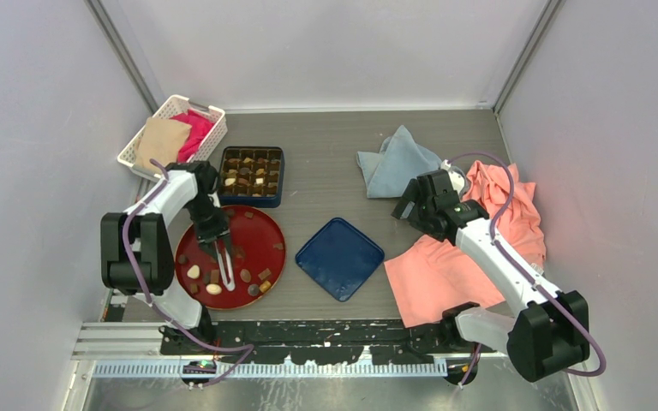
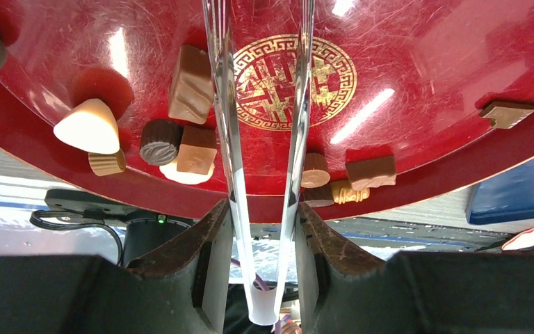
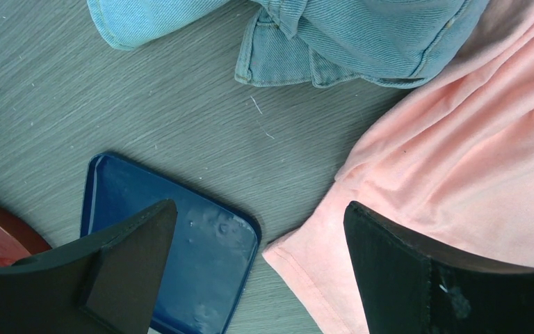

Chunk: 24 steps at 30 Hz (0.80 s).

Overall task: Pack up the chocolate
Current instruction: Pick up the fake chocolate from the plate.

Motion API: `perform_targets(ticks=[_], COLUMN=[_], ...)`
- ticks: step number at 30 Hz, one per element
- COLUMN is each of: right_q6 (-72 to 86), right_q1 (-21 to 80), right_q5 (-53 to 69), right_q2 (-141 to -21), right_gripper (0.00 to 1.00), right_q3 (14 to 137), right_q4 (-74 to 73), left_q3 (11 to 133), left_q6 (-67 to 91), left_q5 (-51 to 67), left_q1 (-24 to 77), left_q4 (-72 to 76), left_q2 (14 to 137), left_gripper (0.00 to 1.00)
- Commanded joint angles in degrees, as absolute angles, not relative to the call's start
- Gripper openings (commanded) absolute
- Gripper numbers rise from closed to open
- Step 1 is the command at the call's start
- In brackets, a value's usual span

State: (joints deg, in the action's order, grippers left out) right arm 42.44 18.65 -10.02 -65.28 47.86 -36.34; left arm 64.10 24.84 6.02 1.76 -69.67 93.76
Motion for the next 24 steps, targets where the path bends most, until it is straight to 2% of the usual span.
perform_targets(ticks=[1,15,24], right_q6=[42.5,42.4,42.4], right_q1=[19.0,19.0,19.0], right_q5=[-11.1,-11.2,-11.5], right_q2=[-65.8,-66.2,-66.0], right_gripper=[0.96,0.96,0.96], right_q3=[49.6,49.8,49.7], right_q4=[-34.8,-34.6,-34.7], left_q3=[66.7,67.1,67.9], left_q6=[23.8,24.2,23.4], left_q5=[5.7,4.2,5.3], left_q1=[1.1,0.3,0.3], left_q4=[-69.7,-68.4,-67.3], left_q2=[93.9,95.4,97.5], left_gripper=[0.36,0.39,0.37])
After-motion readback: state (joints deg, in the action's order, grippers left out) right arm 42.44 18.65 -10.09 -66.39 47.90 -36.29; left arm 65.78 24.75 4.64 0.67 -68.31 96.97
